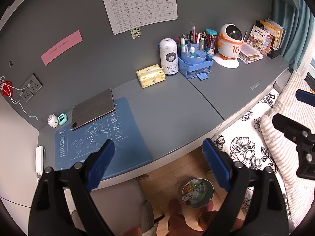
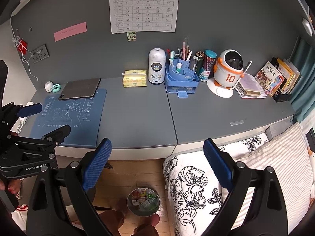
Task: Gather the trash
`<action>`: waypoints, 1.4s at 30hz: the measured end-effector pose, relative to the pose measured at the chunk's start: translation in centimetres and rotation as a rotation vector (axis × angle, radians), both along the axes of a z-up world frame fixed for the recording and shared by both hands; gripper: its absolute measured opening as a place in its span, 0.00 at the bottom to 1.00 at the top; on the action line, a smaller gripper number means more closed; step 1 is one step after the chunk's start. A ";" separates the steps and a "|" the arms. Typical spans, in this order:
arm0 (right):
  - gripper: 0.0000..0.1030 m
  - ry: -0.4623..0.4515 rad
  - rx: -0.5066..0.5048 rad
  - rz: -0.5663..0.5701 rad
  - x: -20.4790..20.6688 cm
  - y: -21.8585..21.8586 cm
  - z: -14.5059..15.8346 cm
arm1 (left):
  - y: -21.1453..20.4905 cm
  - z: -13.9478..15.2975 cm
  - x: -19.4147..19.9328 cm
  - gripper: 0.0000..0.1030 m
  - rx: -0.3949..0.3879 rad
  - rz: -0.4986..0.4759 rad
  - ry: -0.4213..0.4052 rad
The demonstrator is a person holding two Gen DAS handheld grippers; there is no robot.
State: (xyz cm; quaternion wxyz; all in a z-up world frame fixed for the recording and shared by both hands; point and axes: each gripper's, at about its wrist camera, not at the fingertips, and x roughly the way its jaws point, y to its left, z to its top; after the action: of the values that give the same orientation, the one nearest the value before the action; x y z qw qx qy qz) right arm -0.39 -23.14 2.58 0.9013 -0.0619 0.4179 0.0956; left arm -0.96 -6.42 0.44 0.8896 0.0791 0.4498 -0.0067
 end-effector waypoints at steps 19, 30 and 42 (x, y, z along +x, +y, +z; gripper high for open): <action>0.88 -0.008 0.001 0.013 0.4 0.1 0.4 | 0.0 0.1 0.1 0.88 -0.006 -0.002 0.000; 0.88 -0.007 0.001 0.016 0.6 0.2 0.5 | -0.1 0.0 0.3 0.88 -0.014 0.012 0.001; 0.88 -0.008 0.001 0.016 0.7 0.2 0.5 | -0.8 0.5 0.5 0.88 -0.020 -0.005 -0.014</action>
State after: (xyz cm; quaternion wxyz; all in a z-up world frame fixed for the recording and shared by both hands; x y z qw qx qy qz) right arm 0.31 -22.90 3.06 0.9022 -0.0651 0.4138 0.1029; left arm -0.44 -7.26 0.90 0.8935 0.0714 0.4433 -0.0127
